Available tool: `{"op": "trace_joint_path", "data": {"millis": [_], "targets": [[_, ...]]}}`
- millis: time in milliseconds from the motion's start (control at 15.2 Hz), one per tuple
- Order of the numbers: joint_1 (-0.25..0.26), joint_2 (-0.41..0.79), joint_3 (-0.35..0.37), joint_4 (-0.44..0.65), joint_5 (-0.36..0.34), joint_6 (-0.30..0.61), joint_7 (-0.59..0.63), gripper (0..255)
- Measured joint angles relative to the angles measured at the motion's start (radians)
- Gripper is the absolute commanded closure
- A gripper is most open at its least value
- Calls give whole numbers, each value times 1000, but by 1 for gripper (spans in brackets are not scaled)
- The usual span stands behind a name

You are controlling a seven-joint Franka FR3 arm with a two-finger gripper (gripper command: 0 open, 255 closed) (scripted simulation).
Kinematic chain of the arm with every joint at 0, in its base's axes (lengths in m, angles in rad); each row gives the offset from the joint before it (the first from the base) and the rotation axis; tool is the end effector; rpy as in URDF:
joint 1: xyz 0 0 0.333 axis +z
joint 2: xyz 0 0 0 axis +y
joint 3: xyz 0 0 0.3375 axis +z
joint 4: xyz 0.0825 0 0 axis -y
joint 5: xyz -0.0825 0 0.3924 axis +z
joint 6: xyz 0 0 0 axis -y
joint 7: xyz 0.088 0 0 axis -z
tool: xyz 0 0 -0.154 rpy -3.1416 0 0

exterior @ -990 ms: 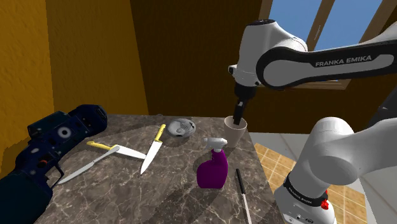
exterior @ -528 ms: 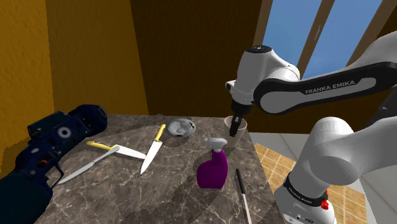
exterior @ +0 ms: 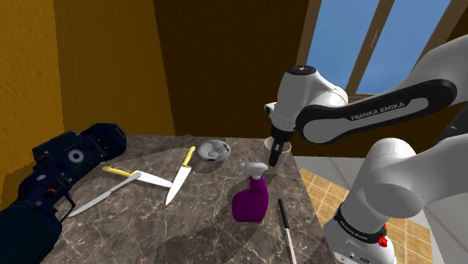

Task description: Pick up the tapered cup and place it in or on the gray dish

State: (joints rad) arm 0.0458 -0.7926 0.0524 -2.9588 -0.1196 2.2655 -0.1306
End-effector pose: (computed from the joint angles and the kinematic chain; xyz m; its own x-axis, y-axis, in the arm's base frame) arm 0.2914 0.0167 0.3328 0.9549 0.2877 0.0733 0.2750 -0.9502 0.1465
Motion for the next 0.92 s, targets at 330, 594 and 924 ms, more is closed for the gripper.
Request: {"op": "trace_joint_path", "data": {"millis": [330,594,924], "targets": [[0,1,0,-1,0,2,0,255],[0,0,0,1,0,2,0,255],[0,1,1,1,0,2,1,255]]}}
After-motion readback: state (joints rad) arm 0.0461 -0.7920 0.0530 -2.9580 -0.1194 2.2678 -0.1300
